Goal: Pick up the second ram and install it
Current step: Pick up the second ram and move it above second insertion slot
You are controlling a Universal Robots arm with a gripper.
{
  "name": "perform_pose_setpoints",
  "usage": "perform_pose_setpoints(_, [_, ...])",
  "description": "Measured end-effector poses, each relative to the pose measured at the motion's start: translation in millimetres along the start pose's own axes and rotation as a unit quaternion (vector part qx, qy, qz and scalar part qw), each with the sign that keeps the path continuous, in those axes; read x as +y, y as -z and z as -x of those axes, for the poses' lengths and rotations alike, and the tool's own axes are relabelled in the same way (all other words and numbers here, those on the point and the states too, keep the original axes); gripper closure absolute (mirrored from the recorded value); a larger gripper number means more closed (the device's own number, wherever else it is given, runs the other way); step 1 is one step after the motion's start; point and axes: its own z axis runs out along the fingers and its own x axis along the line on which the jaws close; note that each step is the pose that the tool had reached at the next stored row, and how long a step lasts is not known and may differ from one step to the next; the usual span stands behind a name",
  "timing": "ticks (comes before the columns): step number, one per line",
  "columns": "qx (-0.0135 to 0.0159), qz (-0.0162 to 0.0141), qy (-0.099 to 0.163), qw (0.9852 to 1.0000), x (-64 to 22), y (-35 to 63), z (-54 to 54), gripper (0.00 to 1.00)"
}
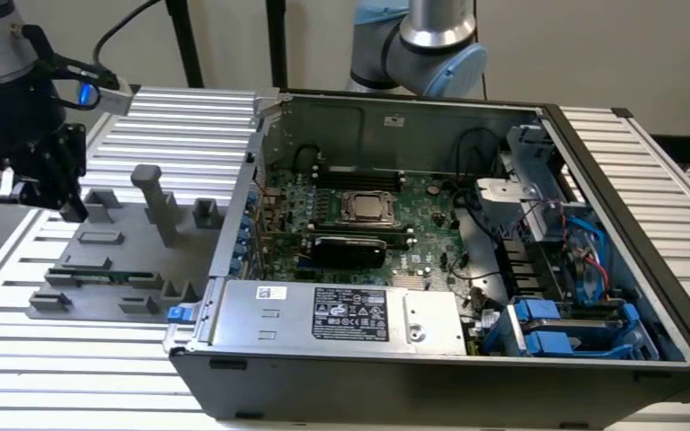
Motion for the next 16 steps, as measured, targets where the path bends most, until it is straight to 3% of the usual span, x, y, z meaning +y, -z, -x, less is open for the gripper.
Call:
perform_pose_setpoints(3, [0.0016,-0.0001,0.004,1.0000,-0.5,-3.1,0.0,1.00])
perform_pose_setpoints(4, [0.0017,-0.0002,0.005,1.0000,-0.5,-4.0,-0.1,0.00])
perform_pose_setpoints(16, [0.0014,-0.0003,0.009,1.0000,-1.1,-21.1,-3.2,0.00])
